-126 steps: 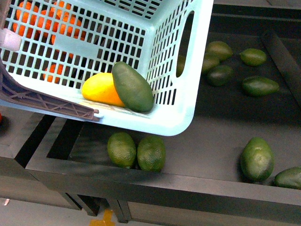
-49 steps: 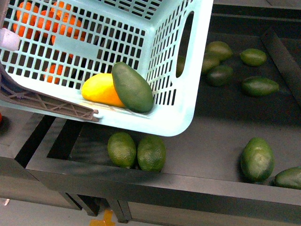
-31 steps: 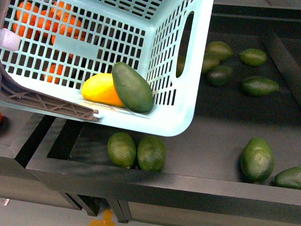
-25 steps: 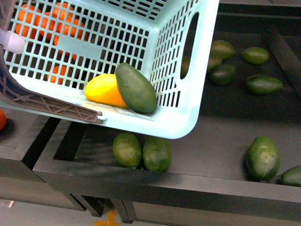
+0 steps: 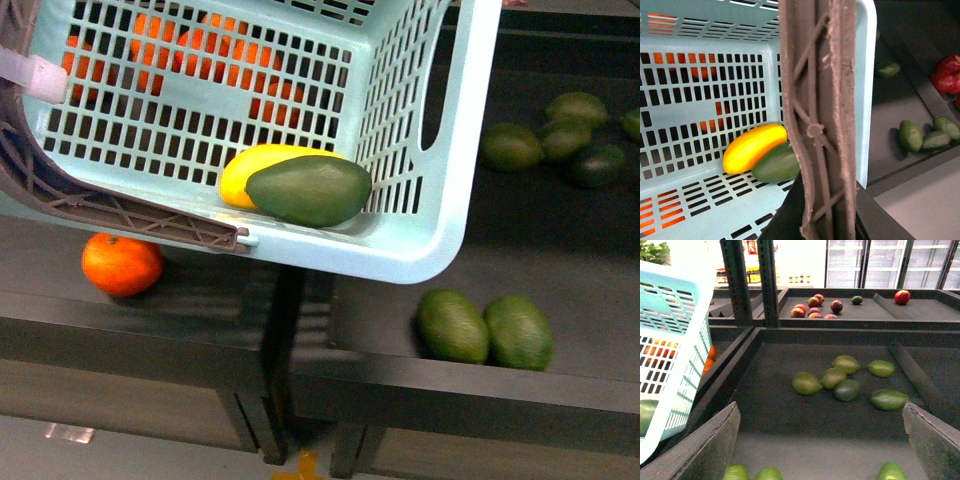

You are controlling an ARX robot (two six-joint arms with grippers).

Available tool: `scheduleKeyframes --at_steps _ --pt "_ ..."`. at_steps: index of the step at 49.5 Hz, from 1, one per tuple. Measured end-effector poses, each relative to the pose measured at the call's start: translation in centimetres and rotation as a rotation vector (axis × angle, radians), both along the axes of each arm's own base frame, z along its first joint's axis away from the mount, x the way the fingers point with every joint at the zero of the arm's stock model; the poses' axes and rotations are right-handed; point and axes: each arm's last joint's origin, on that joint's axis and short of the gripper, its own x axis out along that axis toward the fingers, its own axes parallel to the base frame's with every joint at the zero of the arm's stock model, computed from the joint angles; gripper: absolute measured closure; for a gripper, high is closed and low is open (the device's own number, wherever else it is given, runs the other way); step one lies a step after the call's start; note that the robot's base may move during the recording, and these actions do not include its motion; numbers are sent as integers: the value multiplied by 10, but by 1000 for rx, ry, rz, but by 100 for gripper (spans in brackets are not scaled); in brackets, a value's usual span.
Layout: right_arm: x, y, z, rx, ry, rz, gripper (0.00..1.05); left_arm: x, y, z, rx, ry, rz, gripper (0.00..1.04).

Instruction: Pick mango and avocado into basket

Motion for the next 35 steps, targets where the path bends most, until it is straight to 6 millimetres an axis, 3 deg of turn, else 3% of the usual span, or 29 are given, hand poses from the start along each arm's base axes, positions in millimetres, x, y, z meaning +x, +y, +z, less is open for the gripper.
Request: scheduleKeyframes --at_steps 35 --pt "0 0 0 -1 0 0 8 1 2 -1 11 -2 23 97"
